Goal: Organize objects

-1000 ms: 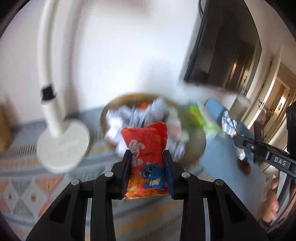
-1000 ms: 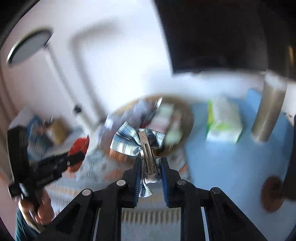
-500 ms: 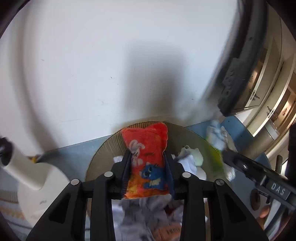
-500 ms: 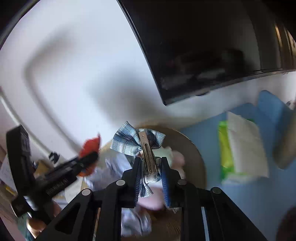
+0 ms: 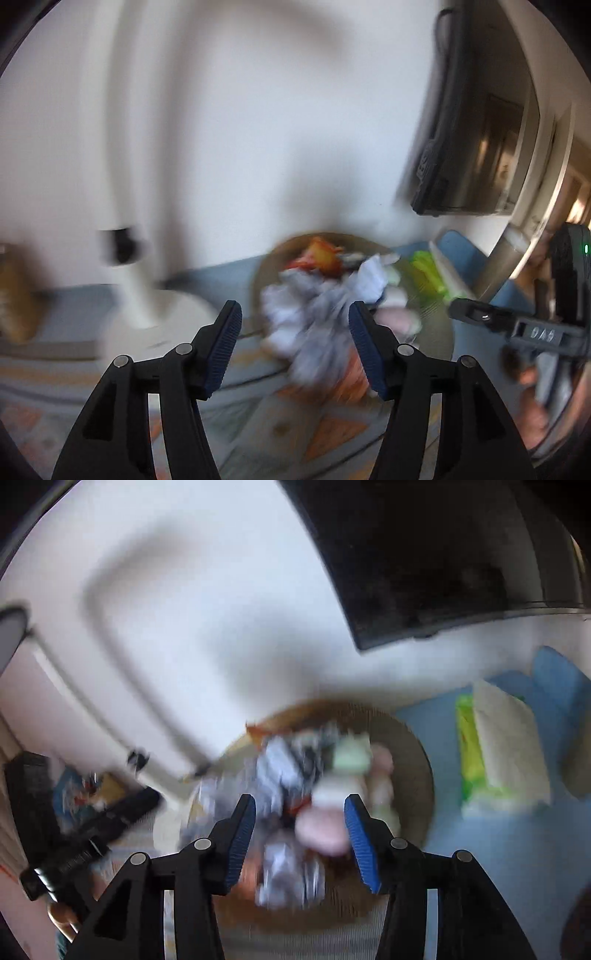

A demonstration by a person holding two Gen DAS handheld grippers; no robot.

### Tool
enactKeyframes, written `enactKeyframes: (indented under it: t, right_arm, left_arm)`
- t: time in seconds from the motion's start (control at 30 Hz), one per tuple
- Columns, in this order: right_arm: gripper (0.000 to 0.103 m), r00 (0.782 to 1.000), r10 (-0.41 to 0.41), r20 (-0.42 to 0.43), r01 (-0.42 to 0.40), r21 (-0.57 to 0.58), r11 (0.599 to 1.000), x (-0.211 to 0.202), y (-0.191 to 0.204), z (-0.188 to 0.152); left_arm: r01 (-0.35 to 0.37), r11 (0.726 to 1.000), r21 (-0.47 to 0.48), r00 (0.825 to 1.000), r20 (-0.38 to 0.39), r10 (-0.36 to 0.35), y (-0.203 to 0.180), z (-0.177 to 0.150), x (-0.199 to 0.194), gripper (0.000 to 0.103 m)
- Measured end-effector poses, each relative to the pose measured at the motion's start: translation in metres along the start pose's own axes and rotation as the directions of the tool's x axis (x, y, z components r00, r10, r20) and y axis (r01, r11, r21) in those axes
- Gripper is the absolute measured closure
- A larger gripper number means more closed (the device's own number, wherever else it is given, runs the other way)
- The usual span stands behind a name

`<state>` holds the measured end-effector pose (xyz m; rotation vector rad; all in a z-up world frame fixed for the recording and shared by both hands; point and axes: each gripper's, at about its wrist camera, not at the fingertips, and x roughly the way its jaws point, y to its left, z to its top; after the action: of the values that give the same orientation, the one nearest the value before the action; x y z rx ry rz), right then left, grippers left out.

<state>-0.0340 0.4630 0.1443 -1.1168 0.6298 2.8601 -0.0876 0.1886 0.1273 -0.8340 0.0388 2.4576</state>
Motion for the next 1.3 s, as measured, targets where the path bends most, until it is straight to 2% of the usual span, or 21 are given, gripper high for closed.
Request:
enactKeyframes:
  t: [0.07, 0.1, 0.13, 0.17, 0.2, 0.27, 0.33, 0.37, 0.47, 0.53, 0.57, 0.6, 0.7, 0.8, 1.0, 1.13, 1.3]
  right_arm:
    - [0.050, 0.999, -0.012, -0.044, 0.012, -0.018, 1.000, -0.015, 0.011, -0.030]
    - [0.042, 0.997, -0.022, -0.077, 0.019, -0.031, 0.999, -0.019, 0.019, -0.051]
    - [0.038, 0.992, -0.035, -0.120, 0.031, -0.038, 0.999, -0.017, 0.029, -0.074]
    - [0.038, 0.983, -0.041, -0.177, 0.033, -0.049, 0.998, -0.013, 0.039, -0.102]
    - [0.038, 0.979, -0.036, -0.199, 0.024, -0.059, 0.998, -0.015, 0.038, -0.119]
    - [0.038, 0.974, -0.043, -0.224, 0.022, -0.097, 0.995, -0.010, 0.057, -0.151]
    - [0.038, 0.973, -0.070, -0.222, 0.042, -0.126, 0.991, -0.005, 0.068, -0.166]
    - [0.038, 0.974, -0.090, -0.207, 0.060, -0.146, 0.988, -0.002, 0.071, -0.168]
    - [0.038, 0.966, -0.207, -0.157, 0.169, -0.225, 0.960, 0.011, 0.081, -0.177]
    - [0.038, 0.961, -0.239, -0.137, 0.201, -0.244, 0.949, 0.025, 0.081, -0.177]
    - [0.038, 0.959, -0.251, -0.130, 0.214, -0.246, 0.945, 0.029, 0.079, -0.177]
    - [0.038, 0.957, -0.260, -0.132, 0.223, -0.242, 0.944, 0.033, 0.077, -0.176]
    - [0.038, 0.954, -0.265, -0.138, 0.229, -0.232, 0.945, 0.038, 0.073, -0.174]
    - [0.034, 0.956, -0.257, -0.140, 0.221, -0.230, 0.948, 0.038, 0.072, -0.173]
    - [0.032, 0.945, -0.300, -0.127, 0.259, -0.268, 0.928, 0.042, 0.080, -0.177]
    - [0.022, 0.944, -0.302, -0.134, 0.262, -0.253, 0.931, 0.042, 0.077, -0.176]
    - [0.019, 0.941, -0.308, -0.137, 0.265, -0.265, 0.927, 0.043, 0.079, -0.177]
  left_arm:
    - [-0.056, 0.998, -0.002, 0.998, 0.000, 0.056, 0.011, -0.031, -0.044, 0.045]
    - [-0.069, 0.998, -0.015, 0.998, 0.003, 0.069, 0.019, -0.037, -0.054, 0.040]
    - [-0.093, 0.995, -0.041, 0.996, 0.004, 0.093, 0.026, -0.050, -0.070, 0.030]
    - [-0.122, 0.989, -0.084, 0.992, 0.010, 0.123, 0.036, -0.065, -0.087, 0.006]
    - [-0.147, 0.982, -0.120, 0.988, 0.029, 0.152, 0.043, -0.074, -0.102, 0.001]
    - [-0.233, 0.955, -0.185, 0.966, 0.072, 0.250, 0.058, -0.107, -0.128, 0.001]
    - [-0.304, 0.934, -0.186, 0.949, 0.022, 0.313, 0.071, -0.120, -0.133, 0.001]
    - [-0.351, 0.917, -0.191, 0.934, -0.010, 0.356, 0.077, -0.132, -0.134, 0.001]
    - [-0.433, 0.879, -0.202, 0.901, -0.083, 0.425, 0.092, -0.159, -0.125, 0.001]
    - [-0.452, 0.867, -0.208, 0.891, -0.150, 0.429, 0.103, -0.170, -0.112, 0.001]
    - [-0.461, 0.863, -0.208, 0.881, -0.222, 0.417, 0.110, -0.175, -0.095, 0.001]
    - [-0.462, 0.862, -0.211, 0.876, -0.264, 0.405, 0.113, -0.176, -0.086, 0.001]
    - [-0.467, 0.858, -0.213, 0.866, -0.306, 0.395, 0.113, -0.180, -0.073, 0.001]
    - [-0.489, 0.852, -0.186, 0.845, -0.346, 0.408, 0.114, -0.183, -0.059, 0.000]
    - [-0.495, 0.846, -0.201, 0.844, -0.344, 0.412, 0.115, -0.185, -0.061, 0.000]
    - [-0.495, 0.846, -0.201, 0.844, -0.344, 0.412, 0.115, -0.185, -0.061, 0.000]
    - [-0.502, 0.839, -0.207, 0.840, -0.345, 0.418, 0.114, -0.185, -0.060, 0.000]
